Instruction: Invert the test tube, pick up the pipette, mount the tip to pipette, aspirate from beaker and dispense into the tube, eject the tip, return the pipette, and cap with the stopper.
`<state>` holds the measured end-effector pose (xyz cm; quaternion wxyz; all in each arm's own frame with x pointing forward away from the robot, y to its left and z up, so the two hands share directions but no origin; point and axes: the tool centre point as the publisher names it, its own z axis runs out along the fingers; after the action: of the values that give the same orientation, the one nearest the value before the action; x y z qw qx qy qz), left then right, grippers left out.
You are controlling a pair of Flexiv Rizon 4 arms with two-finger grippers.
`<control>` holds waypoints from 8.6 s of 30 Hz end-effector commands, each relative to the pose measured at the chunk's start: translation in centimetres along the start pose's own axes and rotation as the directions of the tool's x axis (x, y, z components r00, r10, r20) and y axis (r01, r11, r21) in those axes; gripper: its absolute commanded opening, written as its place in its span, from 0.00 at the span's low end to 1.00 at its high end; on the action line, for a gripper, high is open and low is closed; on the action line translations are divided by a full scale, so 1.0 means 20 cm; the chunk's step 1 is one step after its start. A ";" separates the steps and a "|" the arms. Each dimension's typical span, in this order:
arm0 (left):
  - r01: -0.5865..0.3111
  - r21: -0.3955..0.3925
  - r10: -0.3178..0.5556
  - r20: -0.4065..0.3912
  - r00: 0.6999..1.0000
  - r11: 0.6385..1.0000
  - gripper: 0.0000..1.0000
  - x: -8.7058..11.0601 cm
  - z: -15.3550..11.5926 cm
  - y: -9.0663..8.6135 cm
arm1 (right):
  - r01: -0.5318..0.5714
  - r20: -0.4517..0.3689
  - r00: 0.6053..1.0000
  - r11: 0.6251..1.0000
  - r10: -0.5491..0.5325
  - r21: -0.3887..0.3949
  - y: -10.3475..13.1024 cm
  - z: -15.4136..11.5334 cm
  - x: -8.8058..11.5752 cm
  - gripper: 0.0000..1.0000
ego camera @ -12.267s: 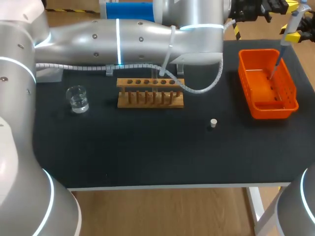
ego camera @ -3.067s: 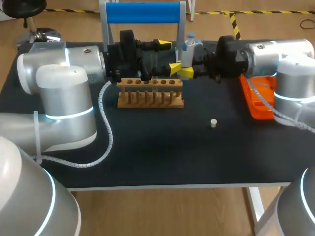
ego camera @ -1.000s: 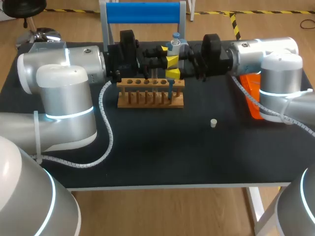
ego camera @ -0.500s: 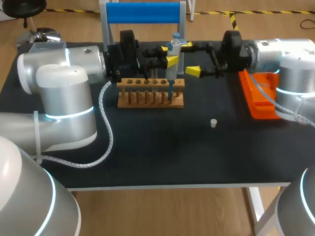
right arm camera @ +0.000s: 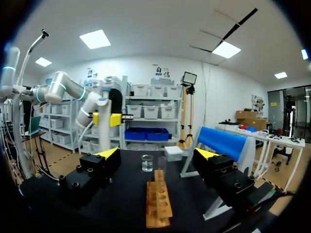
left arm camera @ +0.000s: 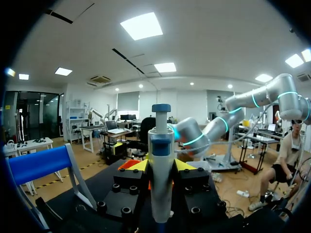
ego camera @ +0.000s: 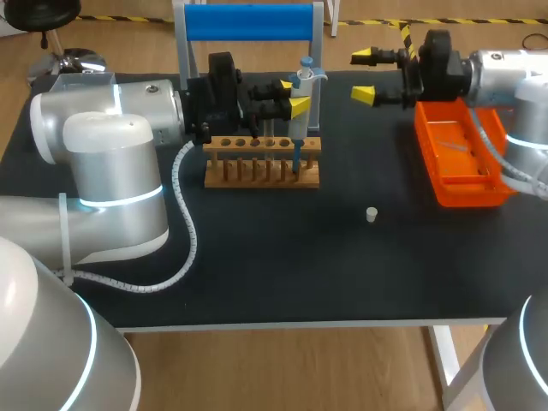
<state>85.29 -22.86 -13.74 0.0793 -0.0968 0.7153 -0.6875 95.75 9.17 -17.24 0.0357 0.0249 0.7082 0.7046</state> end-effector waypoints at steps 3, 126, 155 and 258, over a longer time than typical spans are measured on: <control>-0.001 0.003 0.001 0.006 1.000 1.000 0.00 0.00 0.01 0.00 | -0.013 0.042 0.999 0.999 0.011 0.045 0.01 0.09 -0.15 1.00; 0.075 -0.192 -0.006 0.339 0.941 0.979 0.00 -0.56 -0.53 0.04 | 0.005 0.197 0.978 0.960 -0.063 0.280 -0.02 0.60 -0.63 1.00; 0.164 -0.209 -0.002 0.611 0.792 0.964 0.00 -1.14 -0.61 0.08 | 0.005 0.197 0.978 0.960 -0.063 0.280 -0.02 0.60 -0.63 1.00; 0.517 -0.228 -0.027 0.898 0.440 0.825 0.00 -1.72 -0.47 0.26 | 0.005 0.197 0.978 0.960 -0.063 0.280 -0.02 0.60 -0.63 1.00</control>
<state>115.96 -5.00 -19.30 0.2862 -0.5620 0.6916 -0.3521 109.25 20.12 -17.51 0.1183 0.0904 0.7915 0.5927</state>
